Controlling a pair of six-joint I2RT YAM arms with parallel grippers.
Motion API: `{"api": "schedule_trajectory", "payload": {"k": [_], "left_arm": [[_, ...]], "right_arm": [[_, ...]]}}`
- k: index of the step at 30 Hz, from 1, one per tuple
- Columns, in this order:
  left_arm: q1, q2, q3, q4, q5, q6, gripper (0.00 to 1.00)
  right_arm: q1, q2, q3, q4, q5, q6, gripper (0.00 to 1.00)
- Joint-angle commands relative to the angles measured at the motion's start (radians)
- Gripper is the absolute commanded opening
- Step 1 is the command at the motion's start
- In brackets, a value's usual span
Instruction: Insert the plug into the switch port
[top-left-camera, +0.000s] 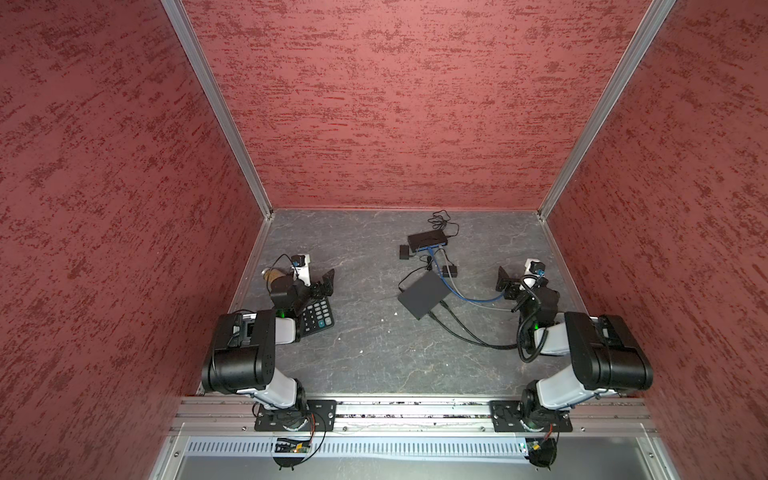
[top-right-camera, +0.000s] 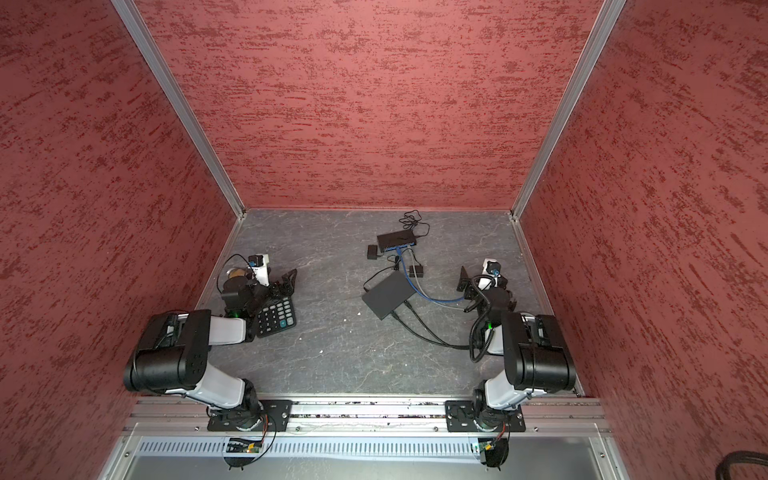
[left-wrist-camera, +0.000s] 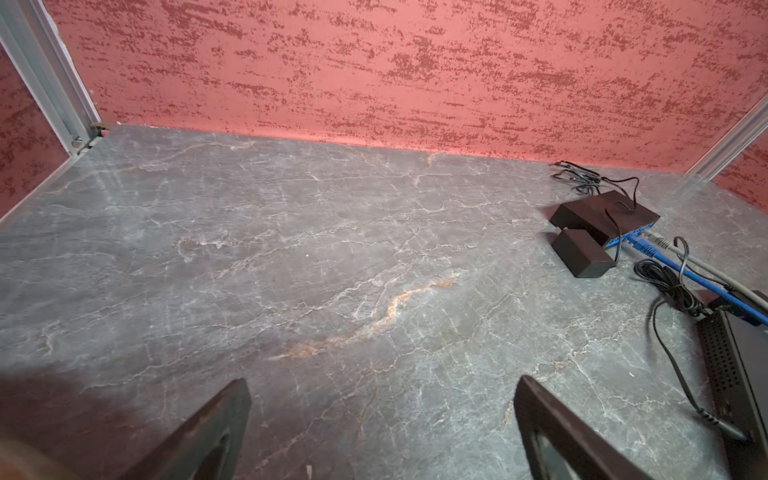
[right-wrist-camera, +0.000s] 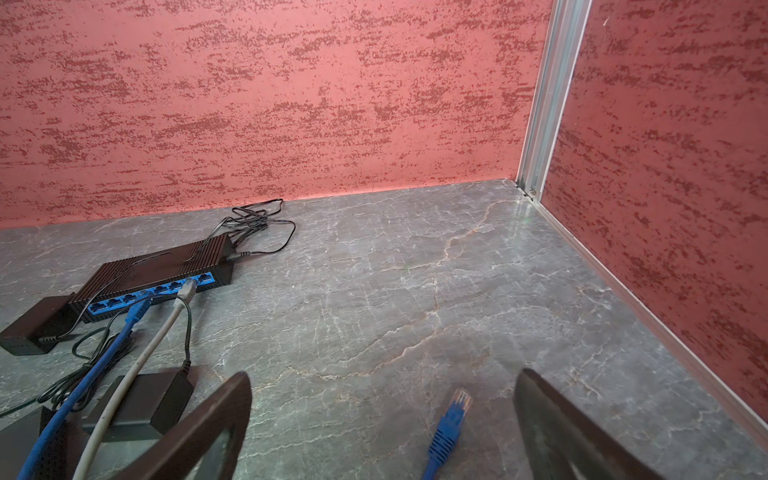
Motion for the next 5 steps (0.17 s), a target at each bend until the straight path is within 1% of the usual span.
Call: {"api": "schedule_trajectory", "payload": {"k": [1, 5], "left_arm": [[-0.005, 0.004, 0.006, 0.043, -0.016, 0.001, 1.0], [-0.005, -0.001, 0.007, 0.034, -0.018, 0.003, 1.0]], "right_arm": [[0.005, 0.0, 0.031, -0.02, -0.041, -0.018, 0.99], [0.009, -0.004, 0.028, -0.015, 0.001, -0.008, 0.99]]}}
